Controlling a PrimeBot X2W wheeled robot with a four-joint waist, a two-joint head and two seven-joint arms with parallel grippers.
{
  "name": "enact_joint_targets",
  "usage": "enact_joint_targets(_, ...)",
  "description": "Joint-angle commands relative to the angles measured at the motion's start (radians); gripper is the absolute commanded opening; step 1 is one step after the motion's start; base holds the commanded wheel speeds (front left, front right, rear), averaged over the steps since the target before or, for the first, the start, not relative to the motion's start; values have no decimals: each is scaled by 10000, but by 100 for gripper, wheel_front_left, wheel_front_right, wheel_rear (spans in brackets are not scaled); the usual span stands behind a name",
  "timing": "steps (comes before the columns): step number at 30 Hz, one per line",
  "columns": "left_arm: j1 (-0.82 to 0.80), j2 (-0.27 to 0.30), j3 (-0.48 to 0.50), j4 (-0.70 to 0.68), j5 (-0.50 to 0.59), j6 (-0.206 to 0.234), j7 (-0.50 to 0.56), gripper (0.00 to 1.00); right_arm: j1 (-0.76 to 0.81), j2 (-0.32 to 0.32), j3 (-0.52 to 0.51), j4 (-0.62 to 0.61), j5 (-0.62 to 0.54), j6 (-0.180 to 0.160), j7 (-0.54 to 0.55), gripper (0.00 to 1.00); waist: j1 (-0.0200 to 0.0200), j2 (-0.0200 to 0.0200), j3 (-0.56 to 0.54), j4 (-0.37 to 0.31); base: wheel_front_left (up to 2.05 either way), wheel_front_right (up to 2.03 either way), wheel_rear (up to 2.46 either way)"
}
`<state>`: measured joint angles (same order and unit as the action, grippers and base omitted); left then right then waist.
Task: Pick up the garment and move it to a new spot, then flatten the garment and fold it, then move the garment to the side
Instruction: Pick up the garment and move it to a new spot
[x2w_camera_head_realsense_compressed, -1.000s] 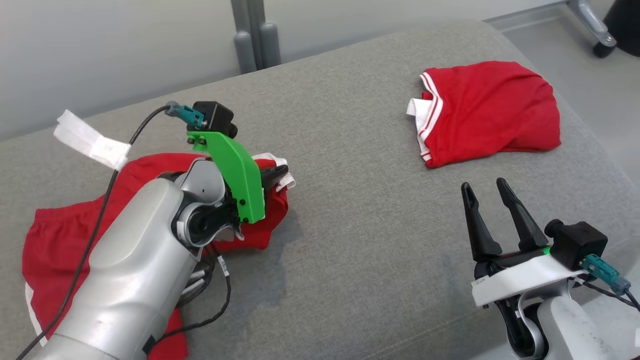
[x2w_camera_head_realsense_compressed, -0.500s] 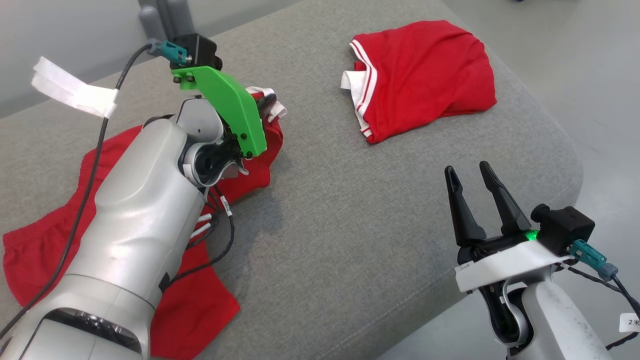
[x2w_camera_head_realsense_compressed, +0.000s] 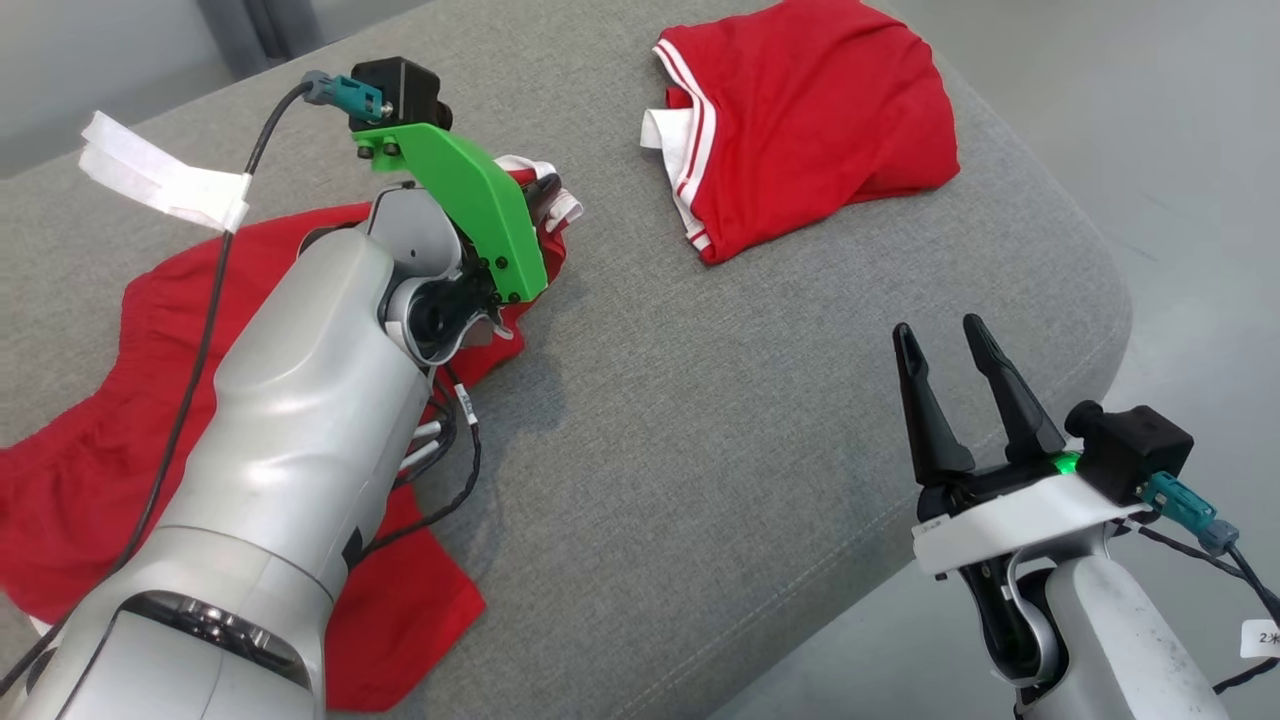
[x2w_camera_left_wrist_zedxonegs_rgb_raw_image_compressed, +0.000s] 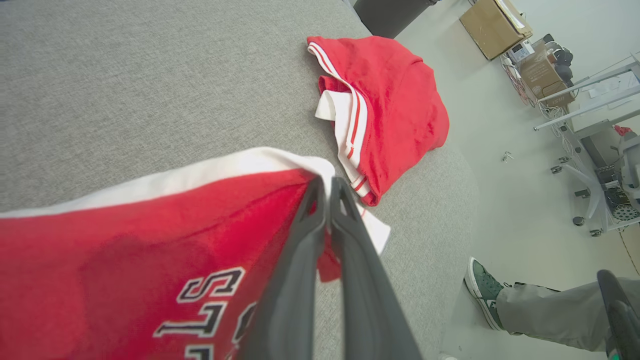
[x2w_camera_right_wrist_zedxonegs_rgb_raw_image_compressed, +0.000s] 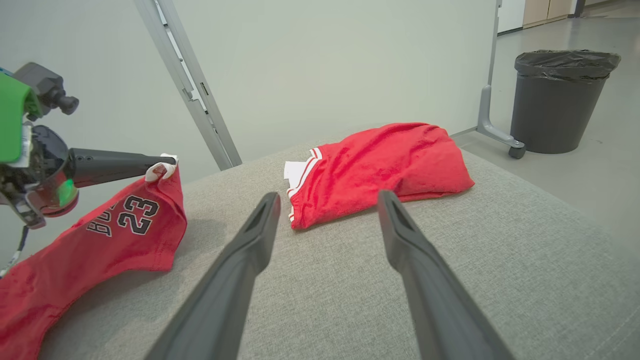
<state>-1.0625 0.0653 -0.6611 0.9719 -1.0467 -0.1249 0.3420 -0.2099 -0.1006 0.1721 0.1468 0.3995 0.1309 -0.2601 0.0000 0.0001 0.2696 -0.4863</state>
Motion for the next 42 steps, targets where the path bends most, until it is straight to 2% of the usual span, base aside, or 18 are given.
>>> enact_joint_targets(1,-178,-49,-83,18,-55,-63,-99,100,-87,-34,17,48,-92,-3,-35,100,0,-1,-165,258,0,0,0)
enact_joint_targets(7,21,-67,-421,-418,-457,-73,-149,100,-67,-219,17,98,-112,-3,-37,100,0,-1,-442,801,0,0,0)
enact_joint_targets(12,243,268,-737,-991,-657,-66,-255,100,61,-378,-92,90,-153,-3,-37,100,0,-1,-770,1367,0,0,0)
enact_joint_targets(22,933,1622,-1654,-3084,-666,-67,-1051,100,398,-647,-274,30,-184,-3,-37,100,0,-1,-1384,2500,0,0,0)
enact_joint_targets(29,1629,2494,-1827,-4092,-310,-44,-1905,100,591,-747,-352,63,-205,-3,-37,100,0,-1,-1760,3063,0,0,0)
enact_joint_targets(34,2425,3290,-1787,-5056,272,539,-2769,100,800,-841,-374,69,-206,-3,-35,100,0,-1,-2029,3516,0,0,0)
enact_joint_targets(42,4117,4441,-1386,-7082,724,2003,-4136,100,1108,-920,-395,40,-224,-4,-37,100,0,-1,-2359,4134,0,0,0)
